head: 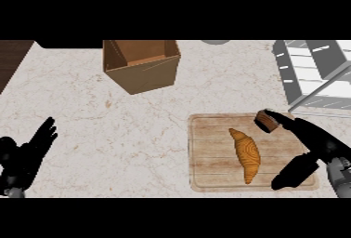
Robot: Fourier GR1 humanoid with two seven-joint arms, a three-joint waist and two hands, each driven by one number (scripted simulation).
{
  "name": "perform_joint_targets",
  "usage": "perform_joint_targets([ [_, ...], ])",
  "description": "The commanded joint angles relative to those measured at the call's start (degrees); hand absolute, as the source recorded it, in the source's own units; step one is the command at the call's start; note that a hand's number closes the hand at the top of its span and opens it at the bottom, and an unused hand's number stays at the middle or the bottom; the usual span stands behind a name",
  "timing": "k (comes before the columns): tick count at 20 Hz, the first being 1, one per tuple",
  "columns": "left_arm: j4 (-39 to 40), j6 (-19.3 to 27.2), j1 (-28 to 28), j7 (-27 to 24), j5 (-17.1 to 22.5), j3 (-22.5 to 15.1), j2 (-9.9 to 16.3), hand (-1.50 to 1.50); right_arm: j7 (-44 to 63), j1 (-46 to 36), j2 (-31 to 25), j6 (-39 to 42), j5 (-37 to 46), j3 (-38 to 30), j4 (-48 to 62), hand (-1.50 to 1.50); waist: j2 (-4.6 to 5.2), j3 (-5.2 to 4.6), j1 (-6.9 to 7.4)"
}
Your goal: Pick the croissant from the cutting board and place it in the tiered basket
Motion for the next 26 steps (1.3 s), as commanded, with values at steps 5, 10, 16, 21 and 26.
perform_joint_targets([
  [5,1.98,0.49,-3.69,1.33,-3.57,0.76,-2.58,0.00,-4.87,4.01,3.18,4.58,1.15,-3.55,2.22,-1.50,0.05,0.01,-0.24],
  [10,-3.28,-1.52,3.09,0.63,-4.44,1.88,-3.28,0.00,-9.90,6.66,3.78,6.75,5.80,-5.87,3.76,-1.50,0.00,0.02,0.08],
  [16,-1.96,-3.70,2.58,-0.62,-4.48,3.98,-3.76,0.00,-15.06,-1.06,7.51,5.95,10.00,-7.35,13.23,-1.50,0.06,0.02,0.38],
  [21,-7.91,-4.19,2.48,5.27,-4.51,4.48,-4.10,0.00,-16.43,2.92,8.48,7.12,10.96,-8.49,10.51,-1.50,0.00,0.03,0.19],
  [26,-2.06,-4.42,0.03,2.61,-5.31,6.21,-4.32,0.00,-18.85,0.03,13.01,2.98,16.82,-5.59,17.48,-1.50,0.07,0.04,0.37],
])
